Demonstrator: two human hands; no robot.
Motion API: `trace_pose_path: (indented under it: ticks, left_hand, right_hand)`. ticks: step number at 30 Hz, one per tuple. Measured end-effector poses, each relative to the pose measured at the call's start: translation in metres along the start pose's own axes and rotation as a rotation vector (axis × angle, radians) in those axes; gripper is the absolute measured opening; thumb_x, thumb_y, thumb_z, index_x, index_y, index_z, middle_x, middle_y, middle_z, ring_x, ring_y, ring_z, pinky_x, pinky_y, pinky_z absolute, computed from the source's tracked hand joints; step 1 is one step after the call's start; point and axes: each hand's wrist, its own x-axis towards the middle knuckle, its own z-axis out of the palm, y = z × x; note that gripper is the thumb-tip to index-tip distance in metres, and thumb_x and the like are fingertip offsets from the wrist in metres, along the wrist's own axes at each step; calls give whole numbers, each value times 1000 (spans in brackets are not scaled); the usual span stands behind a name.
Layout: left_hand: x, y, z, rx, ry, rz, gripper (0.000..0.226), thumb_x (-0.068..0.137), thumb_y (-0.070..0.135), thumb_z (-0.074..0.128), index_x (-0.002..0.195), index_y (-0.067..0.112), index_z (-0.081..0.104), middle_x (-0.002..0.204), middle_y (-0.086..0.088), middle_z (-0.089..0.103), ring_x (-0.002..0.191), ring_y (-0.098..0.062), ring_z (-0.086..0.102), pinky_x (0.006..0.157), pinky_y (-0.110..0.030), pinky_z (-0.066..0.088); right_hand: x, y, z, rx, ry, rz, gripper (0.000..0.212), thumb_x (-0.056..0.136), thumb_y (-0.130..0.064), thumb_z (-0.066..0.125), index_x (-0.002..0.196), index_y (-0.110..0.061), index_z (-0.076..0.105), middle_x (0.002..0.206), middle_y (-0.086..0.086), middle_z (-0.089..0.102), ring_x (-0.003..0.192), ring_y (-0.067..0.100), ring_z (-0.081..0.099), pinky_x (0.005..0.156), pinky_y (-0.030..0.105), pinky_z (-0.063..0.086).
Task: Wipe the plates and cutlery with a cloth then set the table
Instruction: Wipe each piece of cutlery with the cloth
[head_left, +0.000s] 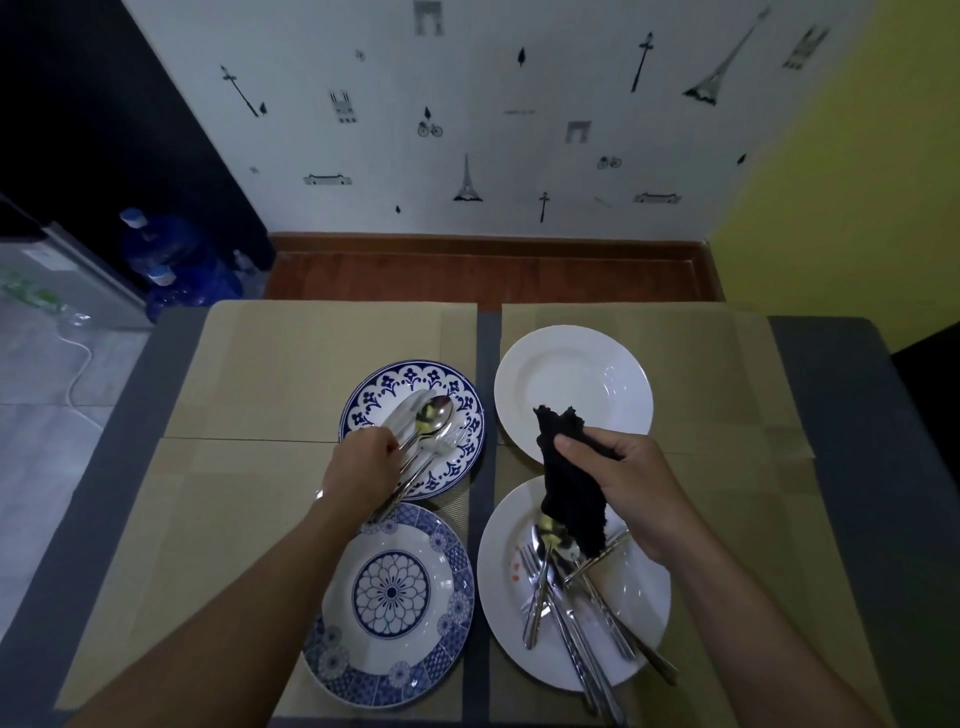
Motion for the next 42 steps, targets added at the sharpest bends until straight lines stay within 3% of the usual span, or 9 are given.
trace_pose_path:
  ticks: [7,12,19,23,27,29,34,42]
  left_hand:
    - [-1,-1,4,33,30,-23,19,95,15,57,86,5,71,77,-8,68,67,-22,60,66,-34,53]
    - [-2,1,4,17,52,-19,22,95,20,63,112,8,70,99,-11,74,85,-27,68,77,-37,55]
    - [-5,3,6,-11,84,40,28,96,20,61,120,7,69,106,-14,72,90,-28,67,81,-38,55]
    - [-14,18,7,-34,86,89,22,95,18,63,110,5,72,100,-15,69,86,-28,66,73,-32,49]
    - [-29,36,12,-78,68,113,26,94,20,62,116,8,71,104,-11,73,89,-26,68,80,-35,54]
    - [-38,48,18,-92,31,106,24,95,22,62,114,9,71,104,-8,72,90,-23,67,82,-36,55]
    - [-64,77,38,-93,-90,136,19,92,22,60,86,10,73,76,-3,69,68,-18,63,68,-36,56]
    - [-106,107,82,-75,-323,79,32,84,41,70,74,11,75,70,-5,71,66,-17,66,58,-23,44]
  right_hand:
    - [-1,0,-2,-12,7,-6,12,95,-18,72,97,-12,83,103,22,76,83,18,71,80,29,58]
    - [-1,0,-4,-4,8,-13,12,95,-16,72,97,-9,82,97,23,76,80,20,70,73,25,58]
    - [-1,2,-11,14,21,-27,12,95,-17,72,98,-12,82,100,19,77,82,18,72,76,25,59]
    - [-3,4,-18,45,19,-42,13,98,-19,70,100,-14,82,100,20,77,83,20,73,78,30,60]
    - [-8,8,-26,52,17,-61,16,100,-22,67,98,-15,81,89,11,76,82,18,70,77,30,59]
    - [-12,9,-31,53,19,-71,16,100,-23,66,99,-16,81,90,8,77,83,17,71,80,31,59]
    - [-20,13,-44,58,12,-80,15,100,-23,68,101,-17,81,99,15,78,88,18,72,88,39,58]
    - [-29,27,-68,52,7,-74,14,98,-23,70,99,-17,82,92,9,79,84,20,73,85,41,59]
